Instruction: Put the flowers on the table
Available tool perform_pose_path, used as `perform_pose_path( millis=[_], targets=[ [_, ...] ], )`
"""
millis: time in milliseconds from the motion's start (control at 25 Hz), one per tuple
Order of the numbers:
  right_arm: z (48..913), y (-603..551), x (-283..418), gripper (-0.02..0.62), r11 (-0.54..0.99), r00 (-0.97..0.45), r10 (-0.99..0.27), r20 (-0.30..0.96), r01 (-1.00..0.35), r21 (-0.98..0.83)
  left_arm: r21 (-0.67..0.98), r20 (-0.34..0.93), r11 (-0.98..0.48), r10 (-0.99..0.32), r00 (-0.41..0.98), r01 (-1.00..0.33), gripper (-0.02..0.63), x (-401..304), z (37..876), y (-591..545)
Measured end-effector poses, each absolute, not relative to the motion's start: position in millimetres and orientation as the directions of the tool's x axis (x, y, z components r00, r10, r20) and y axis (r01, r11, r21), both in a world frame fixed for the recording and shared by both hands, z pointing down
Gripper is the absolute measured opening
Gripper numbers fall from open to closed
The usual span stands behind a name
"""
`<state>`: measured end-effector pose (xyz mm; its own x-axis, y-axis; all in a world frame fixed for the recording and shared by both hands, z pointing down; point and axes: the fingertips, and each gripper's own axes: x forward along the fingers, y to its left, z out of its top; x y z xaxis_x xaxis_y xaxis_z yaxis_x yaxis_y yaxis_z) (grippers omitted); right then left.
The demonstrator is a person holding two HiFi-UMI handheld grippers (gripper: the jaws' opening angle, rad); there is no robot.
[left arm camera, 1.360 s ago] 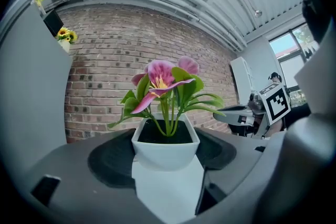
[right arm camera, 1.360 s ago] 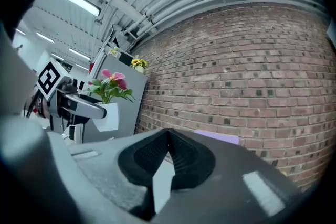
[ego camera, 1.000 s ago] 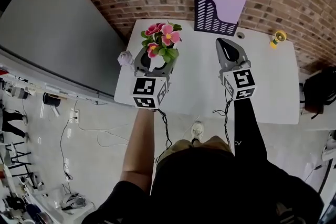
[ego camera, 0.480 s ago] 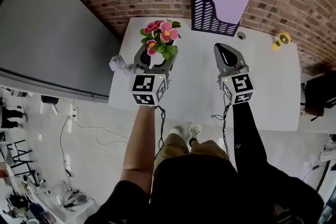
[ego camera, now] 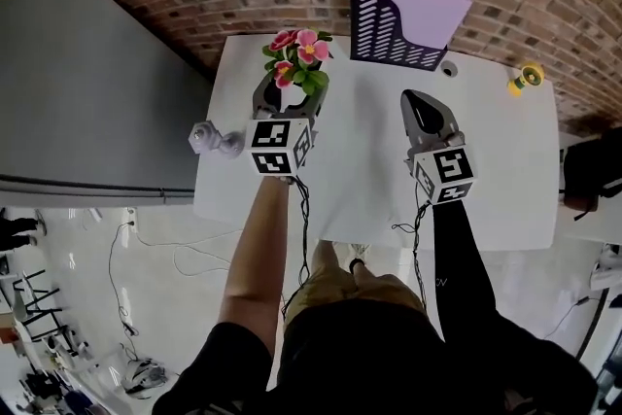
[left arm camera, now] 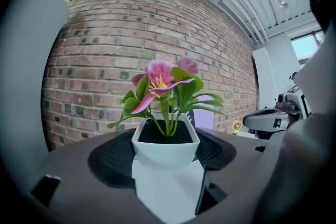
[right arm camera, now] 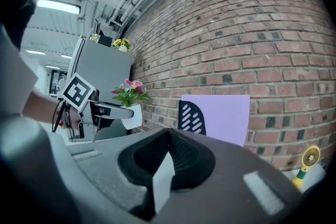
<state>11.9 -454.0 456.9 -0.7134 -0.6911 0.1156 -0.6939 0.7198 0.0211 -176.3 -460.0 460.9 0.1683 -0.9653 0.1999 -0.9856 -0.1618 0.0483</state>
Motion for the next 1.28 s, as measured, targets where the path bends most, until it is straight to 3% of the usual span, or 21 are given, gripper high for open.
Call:
perform_pose_path(
  millis=[640, 1280],
  targets=[
    [529, -513, -13, 0.0, 0.637, -0.617, -0.74, 0.267, -0.771, -0.019, 0.067, 0.289, -0.253, -0.921, 0.261, -0.965, 0.341, -207, 586, -592],
    [588, -527, -18, 0.0, 0.598, -0.557, -0.738, 0.382, -0.801, -0.012, 0.094, 0.356, -0.302, -0.88, 0.315, -0.949, 0.341, -208, 677, -632]
  ],
)
